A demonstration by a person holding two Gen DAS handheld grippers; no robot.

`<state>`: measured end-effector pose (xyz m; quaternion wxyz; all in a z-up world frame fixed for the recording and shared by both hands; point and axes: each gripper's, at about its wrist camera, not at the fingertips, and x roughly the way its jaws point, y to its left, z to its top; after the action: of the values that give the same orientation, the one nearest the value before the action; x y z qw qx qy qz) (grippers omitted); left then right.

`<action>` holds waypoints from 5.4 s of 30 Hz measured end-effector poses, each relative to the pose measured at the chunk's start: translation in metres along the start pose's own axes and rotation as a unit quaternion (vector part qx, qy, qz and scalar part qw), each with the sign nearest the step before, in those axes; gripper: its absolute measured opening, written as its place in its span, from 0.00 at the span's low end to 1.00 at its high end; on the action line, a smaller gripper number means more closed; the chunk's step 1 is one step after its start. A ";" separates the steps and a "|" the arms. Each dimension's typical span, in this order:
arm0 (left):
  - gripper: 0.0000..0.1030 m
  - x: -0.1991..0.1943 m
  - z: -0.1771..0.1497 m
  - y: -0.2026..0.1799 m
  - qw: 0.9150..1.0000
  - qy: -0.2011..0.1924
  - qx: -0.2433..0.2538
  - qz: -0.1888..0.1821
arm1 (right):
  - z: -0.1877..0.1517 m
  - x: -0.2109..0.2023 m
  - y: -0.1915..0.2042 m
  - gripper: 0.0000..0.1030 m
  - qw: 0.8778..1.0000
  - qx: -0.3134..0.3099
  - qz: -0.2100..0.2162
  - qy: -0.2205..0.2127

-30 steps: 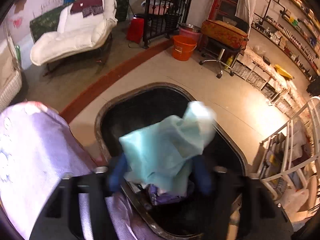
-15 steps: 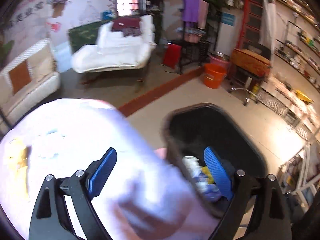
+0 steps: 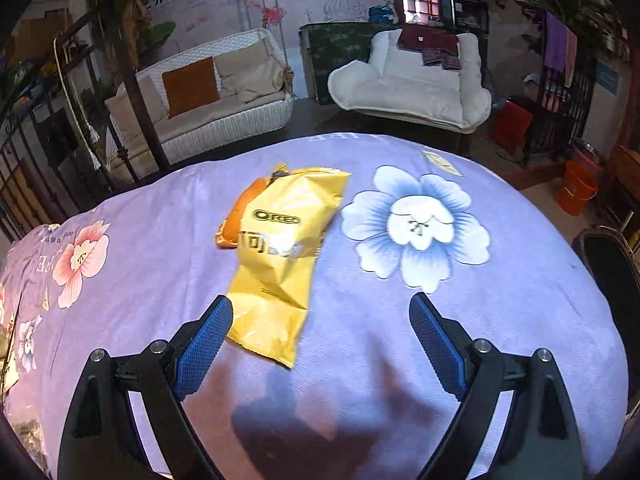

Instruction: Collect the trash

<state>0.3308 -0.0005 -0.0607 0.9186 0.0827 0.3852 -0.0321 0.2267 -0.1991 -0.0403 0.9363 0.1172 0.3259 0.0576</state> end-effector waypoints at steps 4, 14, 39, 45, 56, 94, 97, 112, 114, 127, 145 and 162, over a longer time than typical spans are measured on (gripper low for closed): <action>0.86 0.031 0.011 0.017 0.999 0.030 -0.014 -0.007 | 0.017 0.024 0.025 0.94 0.999 -0.022 0.022 0.017; 0.31 0.064 0.008 0.023 0.998 0.048 -0.005 -0.042 | 0.075 0.096 0.063 0.94 0.995 -0.067 0.053 0.046; 0.08 -0.055 -0.079 0.094 0.987 -0.025 -0.161 0.005 | 0.094 0.289 0.217 0.44 0.976 -0.081 0.114 0.169; 0.08 -0.075 -0.087 0.080 0.986 -0.044 -0.158 0.004 | 0.092 0.266 0.196 0.20 0.977 -0.024 0.140 0.161; 0.08 -0.125 -0.099 0.052 0.987 -0.077 -0.141 -0.014 | 0.068 0.147 0.155 0.17 0.981 -0.071 0.156 0.096; 0.08 -0.102 -0.057 -0.099 0.982 -0.065 0.007 -0.176 | -0.004 -0.011 -0.158 0.17 0.976 0.149 -0.158 -0.001; 0.08 -0.100 -0.055 -0.110 0.981 -0.062 0.024 -0.180 | -0.006 -0.002 -0.168 0.17 0.972 0.163 -0.168 0.016; 0.08 -0.090 -0.049 -0.165 0.970 -0.038 0.075 -0.227 | -0.035 -0.002 -0.175 0.72 0.966 0.169 -0.191 0.043; 0.08 -0.088 -0.047 -0.178 0.968 -0.033 0.085 -0.235 | -0.038 -0.007 -0.169 0.77 0.968 0.155 -0.196 0.039; 0.08 -0.065 -0.029 -0.250 0.945 0.018 0.141 -0.296 | -0.071 -0.059 -0.141 0.88 0.969 0.135 -0.208 0.002; 0.66 -0.045 -0.025 -0.299 0.929 0.049 0.211 -0.302 | -0.088 -0.080 -0.136 0.90 0.972 0.130 -0.196 -0.002; 0.86 -0.074 -0.019 -0.269 0.942 -0.026 0.191 -0.275 | -0.090 -0.085 -0.119 0.93 0.976 0.101 -0.193 -0.013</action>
<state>0.2328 -0.2618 -0.0548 0.8506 0.1468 0.3558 -0.3583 0.1081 -0.3128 -0.0886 0.9172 0.1473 0.3345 -0.1587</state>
